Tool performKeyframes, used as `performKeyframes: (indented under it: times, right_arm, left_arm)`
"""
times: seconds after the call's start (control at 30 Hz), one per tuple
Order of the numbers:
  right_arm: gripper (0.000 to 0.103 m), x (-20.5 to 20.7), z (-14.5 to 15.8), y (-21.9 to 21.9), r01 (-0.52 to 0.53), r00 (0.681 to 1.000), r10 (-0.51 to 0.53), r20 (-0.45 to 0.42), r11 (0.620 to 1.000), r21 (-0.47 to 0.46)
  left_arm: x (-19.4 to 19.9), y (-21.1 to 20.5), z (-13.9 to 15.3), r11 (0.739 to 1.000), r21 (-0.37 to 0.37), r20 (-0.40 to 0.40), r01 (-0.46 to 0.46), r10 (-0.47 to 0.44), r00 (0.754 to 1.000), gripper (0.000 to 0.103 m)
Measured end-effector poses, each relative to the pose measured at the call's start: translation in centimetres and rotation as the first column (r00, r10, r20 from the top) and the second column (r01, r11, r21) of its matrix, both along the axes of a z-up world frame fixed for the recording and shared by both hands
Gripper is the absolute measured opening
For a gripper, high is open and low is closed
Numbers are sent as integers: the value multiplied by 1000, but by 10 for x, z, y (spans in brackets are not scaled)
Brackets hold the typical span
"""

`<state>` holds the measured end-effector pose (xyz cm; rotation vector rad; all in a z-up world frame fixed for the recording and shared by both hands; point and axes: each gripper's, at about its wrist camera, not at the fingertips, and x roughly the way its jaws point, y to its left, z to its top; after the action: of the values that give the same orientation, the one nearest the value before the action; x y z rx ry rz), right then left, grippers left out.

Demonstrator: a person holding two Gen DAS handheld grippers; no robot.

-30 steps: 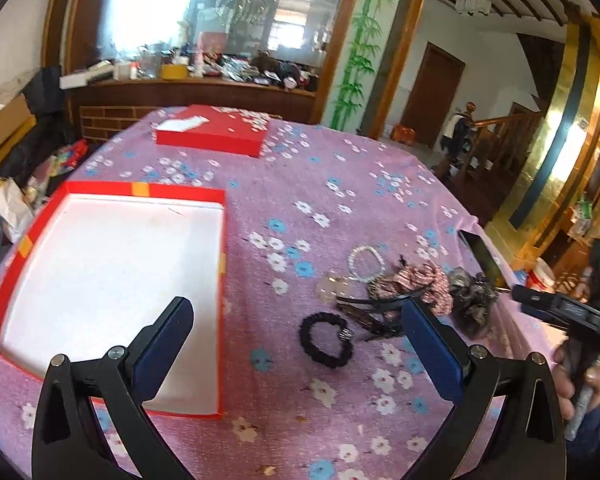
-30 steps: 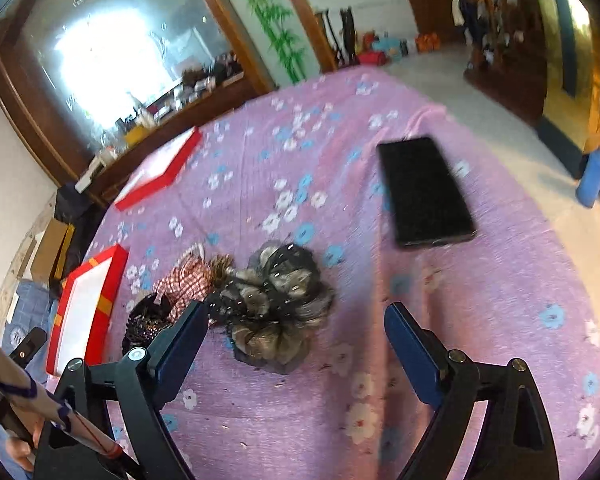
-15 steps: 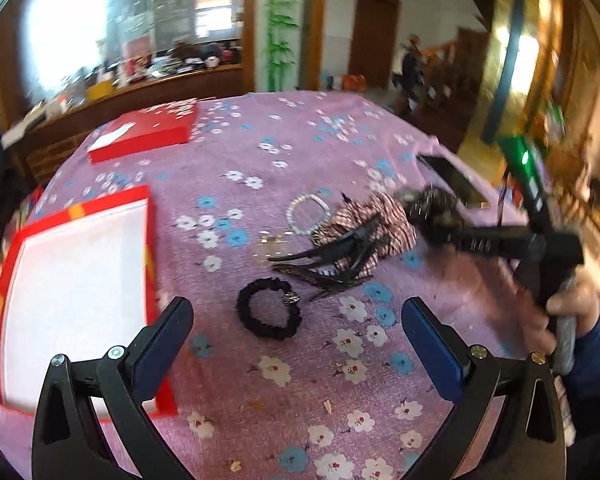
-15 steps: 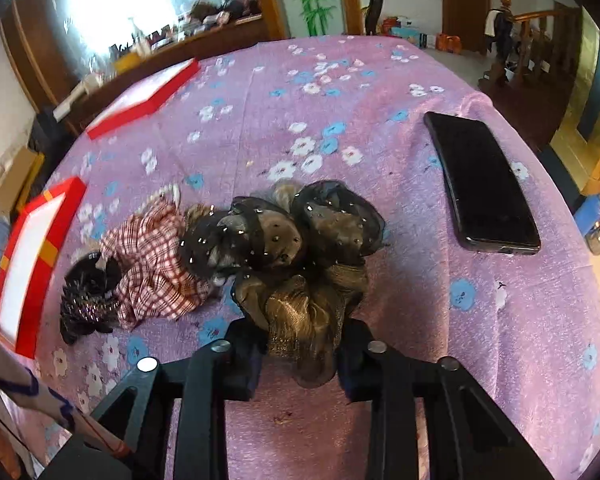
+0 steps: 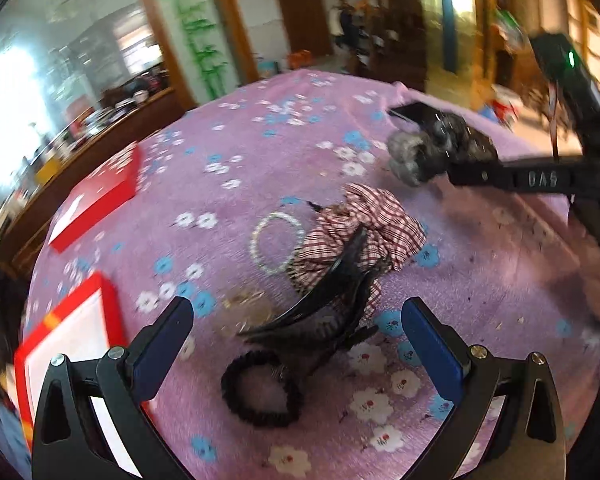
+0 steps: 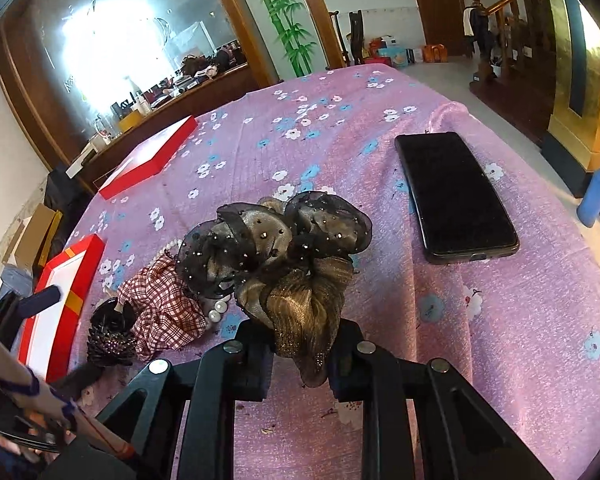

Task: Organize jewelry
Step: 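Grasp the black organza scrunchie with the right tool while the left tool grasps the black claw clip, then carry the scrunchie with the right tool while the left tool carries the clip toward the white-lined box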

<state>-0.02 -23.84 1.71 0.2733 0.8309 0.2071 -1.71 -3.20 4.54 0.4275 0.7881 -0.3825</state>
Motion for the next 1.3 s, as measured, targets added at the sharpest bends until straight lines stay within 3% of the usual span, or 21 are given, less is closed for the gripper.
performKeyframes:
  times: [0.1,0.17,0.23,0.37,0.43,0.57,0.67,0.77,0.97,1.3]
  right_arm:
    - [23,-1,-1,0,-6,1000,6,0,1000,3]
    - [23,-1,-1,0,-10,1000,10,0,1000,1]
    - [24,-1,-1,0,-11,1000,11,0,1000,0]
    - [24,-1,0,2,-16,1000,16,3,1000,3]
    - [24,-1,0,2,-18,1000,18,10,1000,3]
    - [24,-5,4,5,-24,999,24,43,1000,-10]
    - [24,-9,10,8,-18,996,21,84,999,-33]
    - [24,-16,17,9,-13,991,19,131,999,-47]
    - [24,-20,22,17,-35,985,46,164,997,-73]
    - [24,-20,22,14,-49,984,57,170,997,-52]
  left_arm:
    - [15,-4,-10,1000,30,-21,2,-2,1000,103]
    - [21,-3,-13,1000,14,-32,-2,2,999,96]
    - [24,-3,-16,1000,-13,-66,6,-7,998,55]
    - [19,-2,-19,999,-39,-73,0,-3,997,46]
    - [13,-2,-16,998,-59,-63,-8,5,998,36]
    - [3,7,-3,986,-159,-36,-55,50,998,31]
    - [-2,20,10,957,-274,-31,-97,92,995,31]
    - [-5,26,21,933,-337,-14,-127,130,991,31]
    - [-7,28,37,900,-400,-15,-175,185,983,31]
    - [-6,20,42,893,-406,-28,-194,200,979,31]
